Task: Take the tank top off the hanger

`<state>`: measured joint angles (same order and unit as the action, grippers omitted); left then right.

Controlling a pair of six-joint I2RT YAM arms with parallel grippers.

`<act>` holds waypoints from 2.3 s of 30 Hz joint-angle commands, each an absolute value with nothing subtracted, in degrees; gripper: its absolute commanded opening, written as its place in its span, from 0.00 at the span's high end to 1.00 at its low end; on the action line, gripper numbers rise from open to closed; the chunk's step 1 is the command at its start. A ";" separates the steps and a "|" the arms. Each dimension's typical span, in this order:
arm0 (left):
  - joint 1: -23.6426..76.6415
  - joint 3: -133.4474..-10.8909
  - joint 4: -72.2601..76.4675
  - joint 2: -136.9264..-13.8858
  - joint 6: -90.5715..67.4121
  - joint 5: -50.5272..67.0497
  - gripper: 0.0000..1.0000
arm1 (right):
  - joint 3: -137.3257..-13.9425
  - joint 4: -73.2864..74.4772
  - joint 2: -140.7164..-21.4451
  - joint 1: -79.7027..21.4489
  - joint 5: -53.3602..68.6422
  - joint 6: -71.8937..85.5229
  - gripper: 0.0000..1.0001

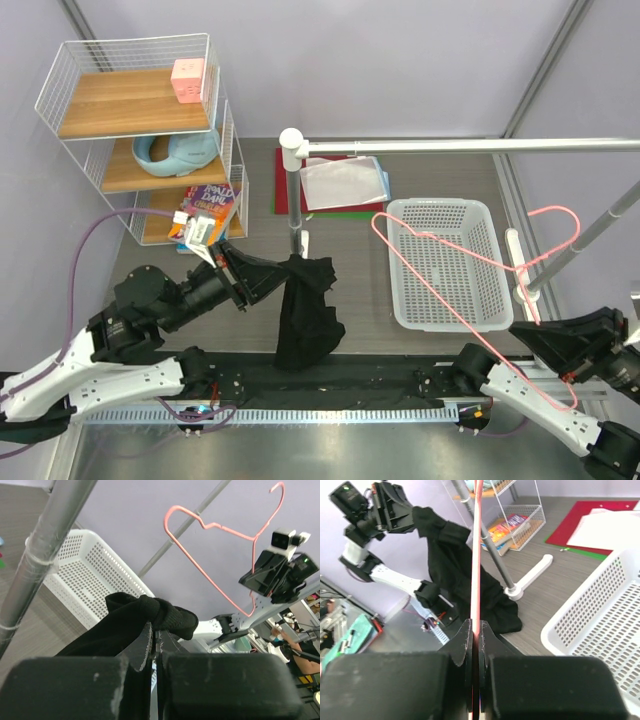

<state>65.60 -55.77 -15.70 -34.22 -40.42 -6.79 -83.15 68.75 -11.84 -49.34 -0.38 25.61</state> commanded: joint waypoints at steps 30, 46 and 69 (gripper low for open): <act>65.57 -46.58 -5.36 -37.35 -48.08 -2.29 1.00 | -88.25 44.57 -45.08 -33.05 18.27 20.65 0.99; 65.57 -47.55 -5.54 -39.11 -47.90 -1.50 1.00 | -80.69 40.61 -44.83 -33.05 24.69 23.64 0.99; 65.57 -46.67 -2.02 -42.19 -50.36 1.58 1.00 | -67.94 24.17 -42.72 -33.05 31.82 32.78 0.65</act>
